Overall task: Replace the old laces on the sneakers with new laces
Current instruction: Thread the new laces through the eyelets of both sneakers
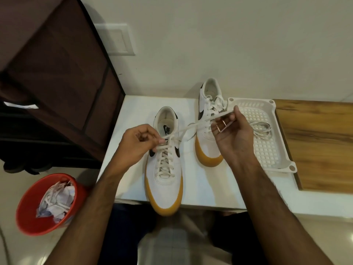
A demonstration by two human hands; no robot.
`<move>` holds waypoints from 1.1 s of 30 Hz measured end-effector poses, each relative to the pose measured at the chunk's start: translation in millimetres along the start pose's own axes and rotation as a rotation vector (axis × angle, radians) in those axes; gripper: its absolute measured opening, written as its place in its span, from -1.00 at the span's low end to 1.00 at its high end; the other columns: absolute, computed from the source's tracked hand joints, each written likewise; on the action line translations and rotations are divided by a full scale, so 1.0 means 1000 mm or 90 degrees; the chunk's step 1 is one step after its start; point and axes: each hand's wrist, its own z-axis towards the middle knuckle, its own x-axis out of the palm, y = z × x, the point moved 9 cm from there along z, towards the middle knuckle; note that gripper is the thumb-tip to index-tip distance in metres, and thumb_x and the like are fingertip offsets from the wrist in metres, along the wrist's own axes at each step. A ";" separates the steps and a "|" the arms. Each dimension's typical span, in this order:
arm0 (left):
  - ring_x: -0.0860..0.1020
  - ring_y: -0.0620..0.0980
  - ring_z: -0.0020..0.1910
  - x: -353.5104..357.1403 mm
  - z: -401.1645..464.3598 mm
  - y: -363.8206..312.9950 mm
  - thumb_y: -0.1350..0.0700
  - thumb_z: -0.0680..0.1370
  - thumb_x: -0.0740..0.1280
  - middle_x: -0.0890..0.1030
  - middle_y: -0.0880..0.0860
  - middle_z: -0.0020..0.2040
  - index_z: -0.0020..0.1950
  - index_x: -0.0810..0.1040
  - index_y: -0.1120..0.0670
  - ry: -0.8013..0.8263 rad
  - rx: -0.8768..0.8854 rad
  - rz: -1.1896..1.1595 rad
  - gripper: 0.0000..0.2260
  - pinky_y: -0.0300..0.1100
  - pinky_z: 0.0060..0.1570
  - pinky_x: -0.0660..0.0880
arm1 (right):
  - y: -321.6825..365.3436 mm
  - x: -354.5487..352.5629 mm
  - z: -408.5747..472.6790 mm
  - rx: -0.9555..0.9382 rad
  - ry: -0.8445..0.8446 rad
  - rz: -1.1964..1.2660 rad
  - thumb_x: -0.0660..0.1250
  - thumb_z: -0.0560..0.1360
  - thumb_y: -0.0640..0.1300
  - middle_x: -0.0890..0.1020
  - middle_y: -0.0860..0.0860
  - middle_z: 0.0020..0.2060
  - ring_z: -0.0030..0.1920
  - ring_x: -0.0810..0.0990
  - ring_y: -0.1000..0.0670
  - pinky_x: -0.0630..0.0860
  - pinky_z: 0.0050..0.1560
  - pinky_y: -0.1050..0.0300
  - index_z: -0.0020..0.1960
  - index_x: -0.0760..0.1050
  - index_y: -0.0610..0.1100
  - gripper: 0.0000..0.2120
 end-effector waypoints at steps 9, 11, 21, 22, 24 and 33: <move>0.49 -0.14 -0.32 0.018 -0.013 0.011 0.19 0.41 0.59 0.62 0.00 -0.31 -0.26 0.61 0.16 0.204 -0.018 0.149 -0.82 -0.37 -0.24 0.43 | 0.004 -0.018 0.009 -0.040 -0.073 -0.005 0.34 0.62 -0.04 0.58 -0.03 -0.29 -0.27 0.61 0.07 0.60 -0.23 0.22 -0.17 0.53 -0.16 -0.75; 0.52 0.01 -0.25 0.025 -0.015 0.010 0.11 0.43 0.57 0.62 0.03 -0.23 -0.24 0.66 0.10 0.232 -0.008 0.139 -0.86 -0.33 -0.22 0.43 | -0.006 -0.007 0.007 -0.017 -0.036 -0.150 0.32 0.63 -0.09 0.60 -0.03 -0.26 -0.35 0.52 0.11 0.50 -0.36 0.28 -0.09 0.56 -0.19 -0.80; 0.54 -0.16 -0.03 -0.005 0.005 0.011 0.11 0.68 0.26 0.48 -0.11 -0.01 0.26 0.58 -0.11 -0.020 0.061 0.277 -0.78 -0.36 -0.05 0.48 | -0.065 0.051 -0.022 -0.088 0.266 -0.808 0.37 0.59 -0.29 0.75 -0.02 -0.18 -0.40 0.56 0.09 0.47 -0.33 0.27 0.23 0.62 -0.13 -0.76; 0.54 -0.16 0.00 0.000 0.006 0.015 0.13 0.68 0.24 0.48 -0.11 -0.01 0.26 0.59 -0.09 0.008 0.059 0.296 -0.77 -0.34 -0.02 0.47 | -0.069 0.051 -0.020 -0.107 0.251 -0.844 0.38 0.59 -0.26 0.75 0.03 -0.18 -0.38 0.57 0.09 0.49 -0.28 0.27 0.19 0.66 -0.09 -0.79; 0.55 -0.14 -0.01 0.009 0.007 0.016 0.19 0.68 0.23 0.49 -0.12 -0.02 0.19 0.59 -0.06 0.045 0.074 0.311 -0.79 -0.28 0.01 0.48 | -0.072 0.049 -0.017 -0.135 0.208 -0.878 0.42 0.57 -0.22 0.73 0.10 -0.16 -0.34 0.61 0.12 0.52 -0.21 0.29 0.08 0.71 -0.05 -0.85; 0.65 -0.07 -0.16 0.001 0.009 0.012 0.35 0.53 0.41 0.61 -0.07 -0.07 0.07 0.59 0.03 0.051 0.068 0.306 -0.76 -0.25 -0.05 0.59 | -0.090 0.075 -0.026 -0.367 0.194 -1.186 0.39 0.59 -0.12 0.55 0.02 -0.03 -0.13 0.56 0.05 0.54 -0.20 0.11 0.06 0.67 -0.09 -0.89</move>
